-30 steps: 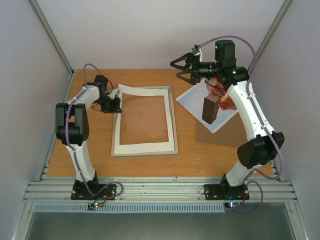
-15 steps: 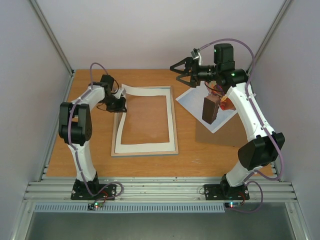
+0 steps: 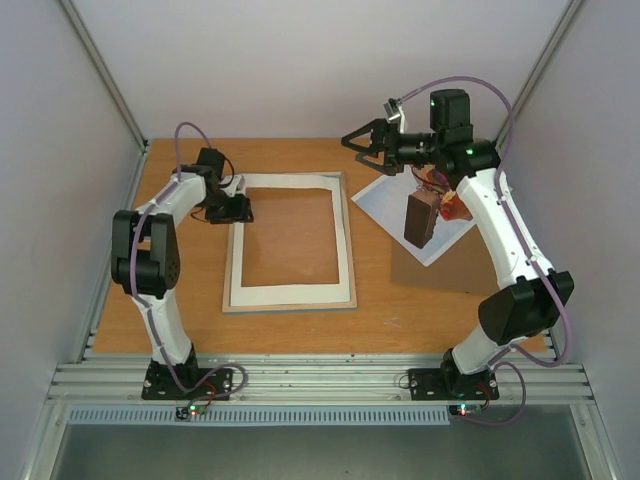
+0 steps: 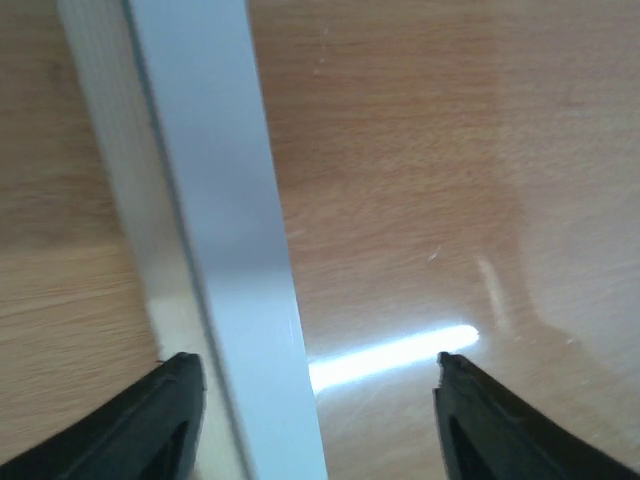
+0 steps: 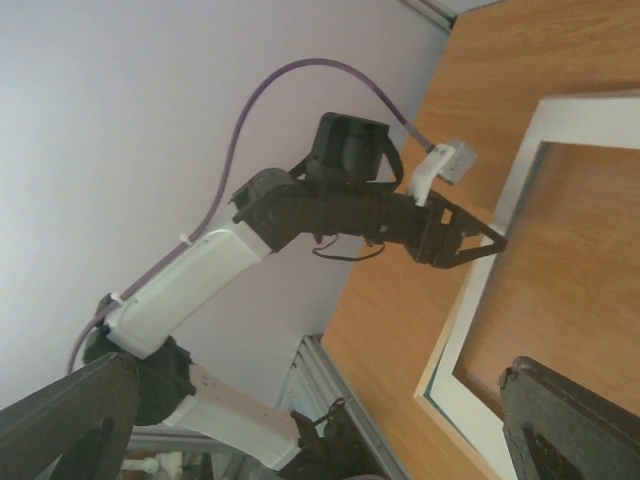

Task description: Put the photo into the frame

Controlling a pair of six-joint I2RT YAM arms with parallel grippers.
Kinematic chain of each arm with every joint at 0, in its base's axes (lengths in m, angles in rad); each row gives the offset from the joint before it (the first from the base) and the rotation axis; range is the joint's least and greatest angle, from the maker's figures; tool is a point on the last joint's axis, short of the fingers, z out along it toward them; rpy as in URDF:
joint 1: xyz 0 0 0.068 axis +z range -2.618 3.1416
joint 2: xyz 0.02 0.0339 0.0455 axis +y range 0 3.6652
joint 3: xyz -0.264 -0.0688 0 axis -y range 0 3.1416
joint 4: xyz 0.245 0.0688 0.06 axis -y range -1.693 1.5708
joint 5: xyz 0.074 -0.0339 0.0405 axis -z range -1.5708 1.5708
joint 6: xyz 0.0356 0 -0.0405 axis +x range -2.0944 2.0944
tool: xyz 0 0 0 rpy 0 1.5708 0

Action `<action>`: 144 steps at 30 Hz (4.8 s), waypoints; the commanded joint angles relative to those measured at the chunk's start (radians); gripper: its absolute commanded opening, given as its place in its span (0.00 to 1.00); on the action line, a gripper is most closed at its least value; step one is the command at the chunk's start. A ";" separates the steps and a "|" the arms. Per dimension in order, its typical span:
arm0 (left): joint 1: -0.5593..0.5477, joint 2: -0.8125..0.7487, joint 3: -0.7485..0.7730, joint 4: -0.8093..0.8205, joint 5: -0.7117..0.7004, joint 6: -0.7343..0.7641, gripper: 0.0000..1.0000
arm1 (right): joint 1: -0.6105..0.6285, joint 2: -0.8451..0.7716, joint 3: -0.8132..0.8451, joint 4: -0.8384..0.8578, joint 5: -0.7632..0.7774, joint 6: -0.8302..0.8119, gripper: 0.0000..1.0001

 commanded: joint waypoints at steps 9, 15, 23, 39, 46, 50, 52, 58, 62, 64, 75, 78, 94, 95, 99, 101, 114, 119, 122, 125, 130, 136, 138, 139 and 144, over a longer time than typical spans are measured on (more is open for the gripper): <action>0.005 -0.227 -0.067 0.033 -0.207 0.140 0.99 | -0.005 -0.096 -0.047 -0.257 0.097 -0.476 0.98; -0.031 -0.309 -0.063 0.082 -0.216 0.217 0.99 | -0.022 -0.126 -0.112 -0.426 0.381 -0.793 0.97; -0.106 -0.312 -0.068 0.142 -0.250 0.210 0.99 | -0.017 -0.133 -0.358 -0.237 0.866 -1.021 0.77; -0.119 -0.303 -0.065 0.156 -0.292 0.113 0.99 | 0.150 0.178 -0.473 0.195 1.213 -1.122 0.67; -0.117 -0.291 -0.058 0.158 -0.278 0.093 0.99 | 0.203 0.304 -0.484 0.314 1.318 -1.196 0.65; -0.110 -0.285 -0.055 0.155 -0.265 0.085 0.99 | 0.219 0.356 -0.488 0.364 1.371 -1.241 0.63; -0.105 -0.282 -0.056 0.156 -0.261 0.082 0.99 | 0.230 0.374 -0.508 0.413 1.401 -1.281 0.62; -0.073 -0.257 -0.034 0.141 -0.228 0.052 0.99 | 0.274 0.428 -0.596 0.618 1.498 -1.434 0.61; -0.052 -0.245 -0.019 0.131 -0.207 0.047 0.99 | 0.279 0.474 -0.609 0.693 1.538 -1.491 0.57; -0.044 -0.247 -0.015 0.131 -0.203 0.047 0.99 | 0.279 0.497 -0.611 0.727 1.559 -1.518 0.54; -0.035 -0.251 -0.016 0.126 -0.187 0.047 0.99 | 0.248 0.583 -0.575 0.794 1.613 -1.564 0.37; -0.035 -0.254 -0.018 0.125 -0.176 0.047 0.99 | 0.242 0.584 -0.570 0.805 1.621 -1.569 0.21; -0.038 -0.286 -0.007 0.110 -0.177 0.051 0.99 | 0.246 0.254 -0.414 0.310 1.456 -1.334 0.01; -0.039 -0.288 -0.005 0.111 -0.176 0.056 1.00 | 0.246 0.235 -0.403 0.274 1.434 -1.313 0.01; -0.039 -0.295 0.008 0.099 -0.146 0.076 0.99 | 0.248 0.160 -0.345 0.121 1.349 -1.250 0.01; -0.039 -0.304 0.018 0.095 -0.088 0.105 0.99 | 0.248 0.117 -0.305 0.036 1.297 -1.223 0.01; -0.065 -0.408 0.046 0.098 0.421 0.294 0.99 | 0.247 -0.186 -0.087 -0.420 0.946 -1.255 0.01; -0.134 -0.452 0.062 0.106 0.443 0.373 0.93 | 0.247 -0.276 -0.036 -0.521 0.861 -1.298 0.01; -0.189 -0.455 0.099 0.096 0.439 0.428 0.90 | 0.247 -0.311 0.002 -0.580 0.816 -1.318 0.01; -0.261 -0.452 0.125 0.081 0.414 0.492 0.88 | 0.246 -0.341 0.031 -0.624 0.779 -1.336 0.01; -0.394 -0.434 0.141 0.066 0.321 0.563 0.85 | 0.247 -0.386 0.065 -0.664 0.738 -1.358 0.01; -0.466 -0.398 0.143 0.087 0.280 0.563 0.83 | 0.247 -0.427 0.132 -0.704 0.680 -1.374 0.01; -0.486 -0.389 0.144 0.084 0.283 0.563 0.82 | 0.247 -0.431 0.166 -0.725 0.661 -1.377 0.01; -0.496 -0.387 0.143 0.081 0.286 0.565 0.82 | 0.247 -0.434 0.178 -0.733 0.655 -1.378 0.01; -0.550 -0.390 0.143 0.057 0.305 0.580 0.68 | 0.247 -0.438 0.210 -0.744 0.654 -1.385 0.01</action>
